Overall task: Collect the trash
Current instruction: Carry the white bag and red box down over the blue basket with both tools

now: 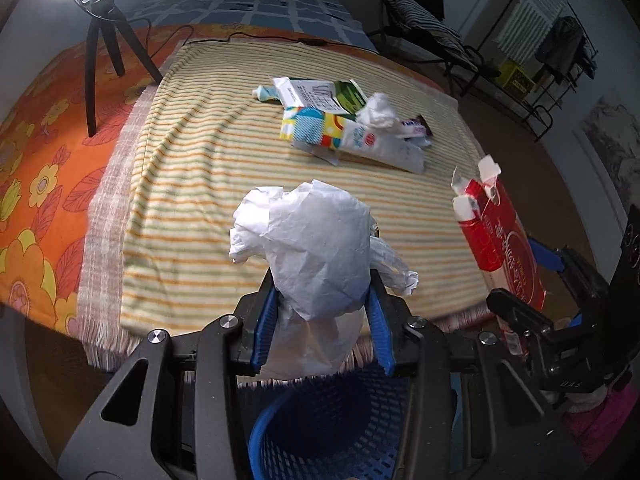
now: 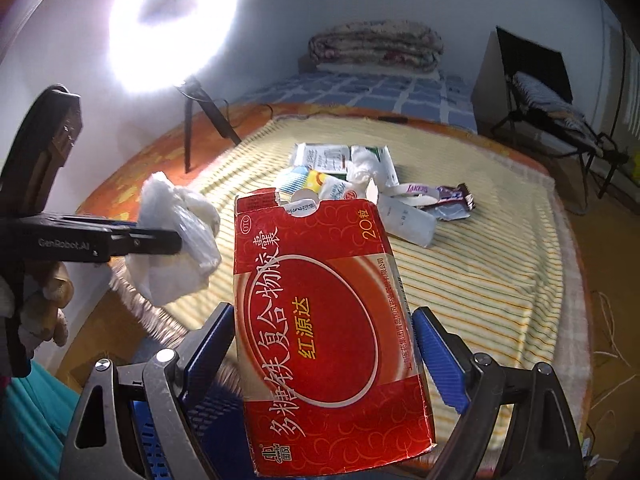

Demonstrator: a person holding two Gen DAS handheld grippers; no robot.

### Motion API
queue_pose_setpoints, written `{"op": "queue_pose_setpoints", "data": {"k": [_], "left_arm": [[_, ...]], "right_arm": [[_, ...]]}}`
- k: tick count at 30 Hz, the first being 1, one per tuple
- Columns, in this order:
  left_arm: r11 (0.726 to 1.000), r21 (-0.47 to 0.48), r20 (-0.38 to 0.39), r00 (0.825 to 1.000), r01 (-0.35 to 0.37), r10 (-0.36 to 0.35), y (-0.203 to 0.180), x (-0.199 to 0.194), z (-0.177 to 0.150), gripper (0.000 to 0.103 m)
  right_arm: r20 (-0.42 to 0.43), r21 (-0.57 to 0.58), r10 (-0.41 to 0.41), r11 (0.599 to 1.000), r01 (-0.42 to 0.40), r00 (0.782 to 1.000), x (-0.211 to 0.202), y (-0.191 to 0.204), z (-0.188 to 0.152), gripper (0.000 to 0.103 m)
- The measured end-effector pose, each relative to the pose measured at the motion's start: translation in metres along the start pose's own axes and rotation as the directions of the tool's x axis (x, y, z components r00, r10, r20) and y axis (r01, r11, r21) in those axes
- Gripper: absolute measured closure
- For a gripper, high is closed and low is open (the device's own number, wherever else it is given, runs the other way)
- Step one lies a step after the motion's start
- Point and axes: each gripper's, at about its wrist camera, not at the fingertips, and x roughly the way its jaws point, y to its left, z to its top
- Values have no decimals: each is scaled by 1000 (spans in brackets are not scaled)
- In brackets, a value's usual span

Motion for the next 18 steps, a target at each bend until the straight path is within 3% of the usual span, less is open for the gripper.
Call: {"op": "queue_pose_setpoints", "data": {"k": [6, 18], "left_arm": [[999, 43, 2, 1000, -4, 4, -11, -14, -39, 61], [1000, -8, -21, 1000, 7, -7, -4, -22, -112, 61]], "right_arm": [[45, -21, 13, 1000, -12, 999, -26, 22, -27, 13], [17, 10, 38, 999, -38, 999, -36, 47, -82, 13]]}}
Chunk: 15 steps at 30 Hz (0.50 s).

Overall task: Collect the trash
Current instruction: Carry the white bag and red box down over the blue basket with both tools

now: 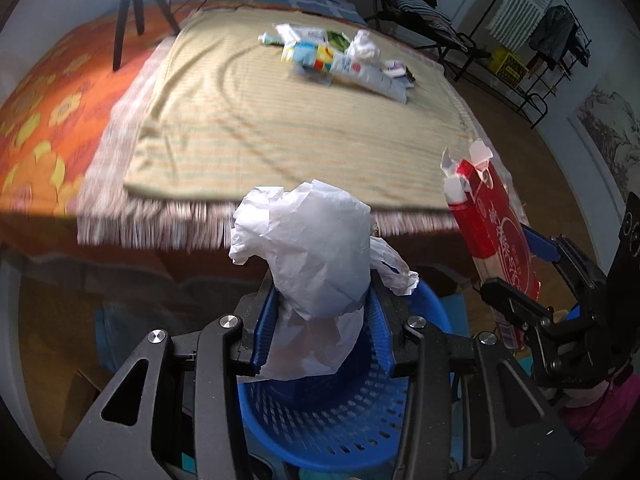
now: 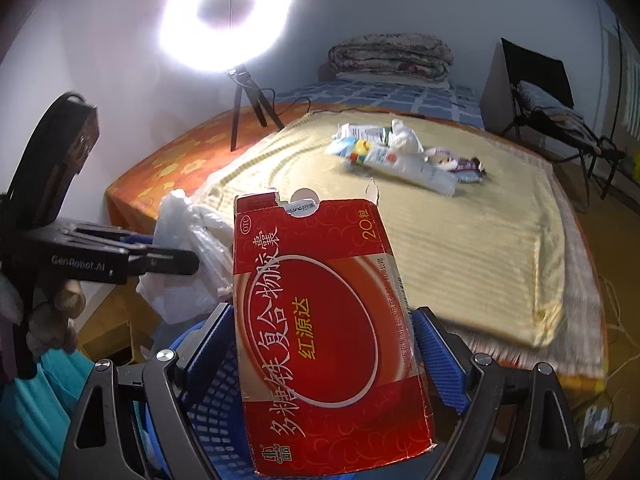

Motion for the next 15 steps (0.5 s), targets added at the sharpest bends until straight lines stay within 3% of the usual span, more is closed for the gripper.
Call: {"op": "queue_pose_setpoints", "data": {"k": [15], "left_arm": [[1000, -4, -88, 996, -21, 21, 2, 26, -49, 61]], "right_arm": [[-87, 38, 0, 999, 3, 996, 27, 7, -46, 13]]}}
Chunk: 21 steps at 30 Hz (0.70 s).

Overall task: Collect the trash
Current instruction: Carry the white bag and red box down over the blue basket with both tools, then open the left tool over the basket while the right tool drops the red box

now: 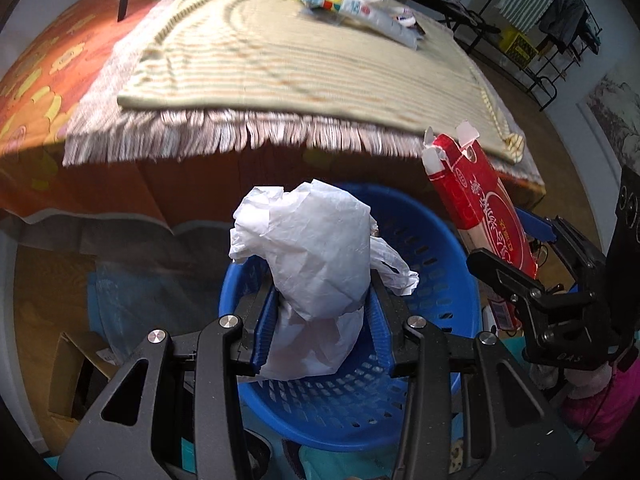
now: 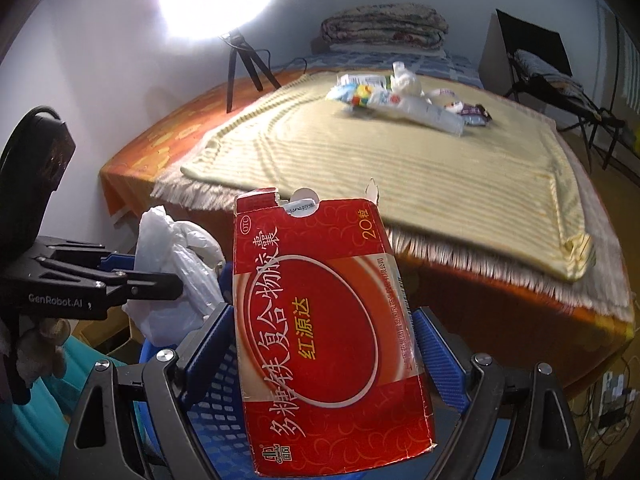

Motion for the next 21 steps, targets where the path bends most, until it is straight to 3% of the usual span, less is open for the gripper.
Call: {"op": "queue_pose_setpoints", "data": {"k": [12, 16, 21], "left_arm": [[1000, 20, -51, 999, -15, 16, -4, 19, -12, 61], [999, 25, -56, 998, -35, 36, -5, 23, -13, 41], [999, 18, -71, 997, -42, 43, -4, 27, -12, 39]], "right_arm": [[-35, -10, 3, 1000, -4, 999, 16, 4, -11, 13], [-59, -13, 5, 1000, -5, 998, 22, 4, -11, 12], [-85, 9, 9, 1000, -8, 996, 27, -2, -12, 11]]}}
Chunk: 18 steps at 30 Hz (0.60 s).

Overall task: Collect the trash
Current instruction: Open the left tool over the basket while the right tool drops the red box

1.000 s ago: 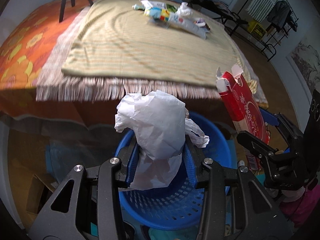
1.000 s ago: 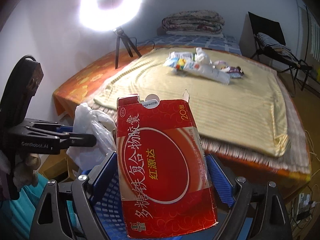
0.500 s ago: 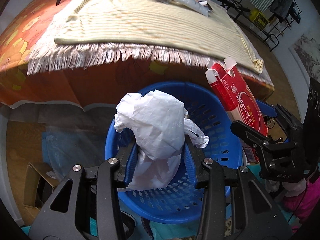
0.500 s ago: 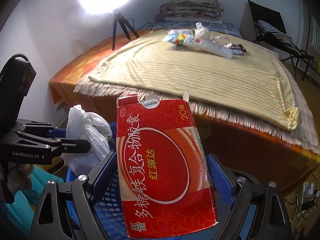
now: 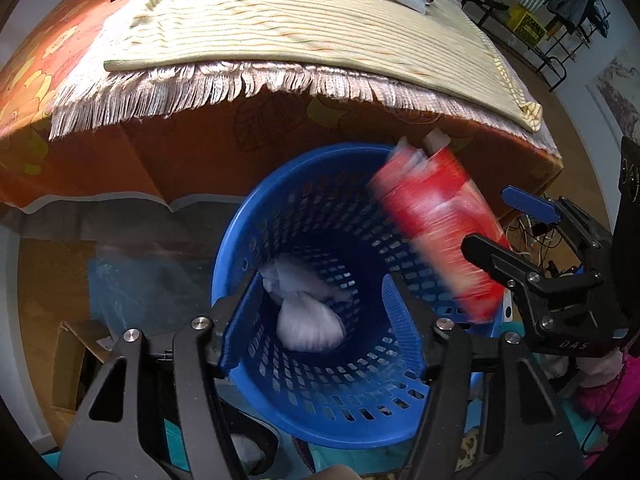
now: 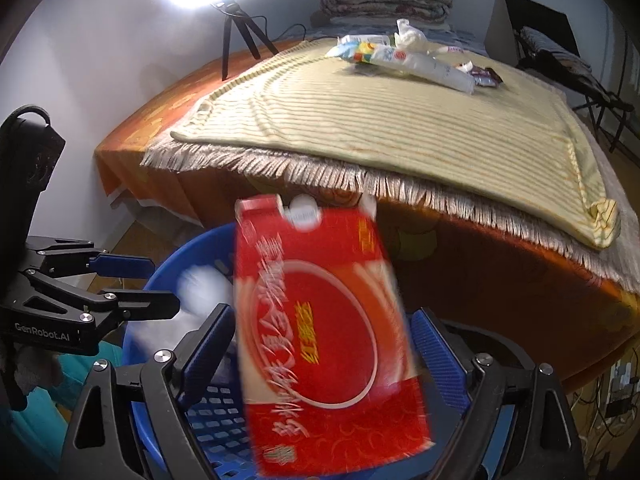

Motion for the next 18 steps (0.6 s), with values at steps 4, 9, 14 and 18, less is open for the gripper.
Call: {"op": "queue_pose_setpoints", "data": {"k": [4, 9, 14, 18], "left_arm": [[1000, 0, -2, 1000, -2, 2, -1, 3, -1, 39], [1000, 0, 5, 1000, -9, 9, 1, 0, -1, 39], [1000, 1, 10, 1000, -14, 14, 2, -2, 0, 39], [1000, 8, 14, 1000, -16, 15, 1, -3, 2, 39]], "right_arm": [[1, 9, 1, 1000, -1, 1000, 0, -2, 0, 10], [0, 14, 3, 1000, -3, 1000, 0, -4, 1, 10], [0, 15, 3, 1000, -3, 1000, -1, -4, 1, 10], [4, 22, 4, 1000, -4, 1000, -3, -5, 3, 10]]}}
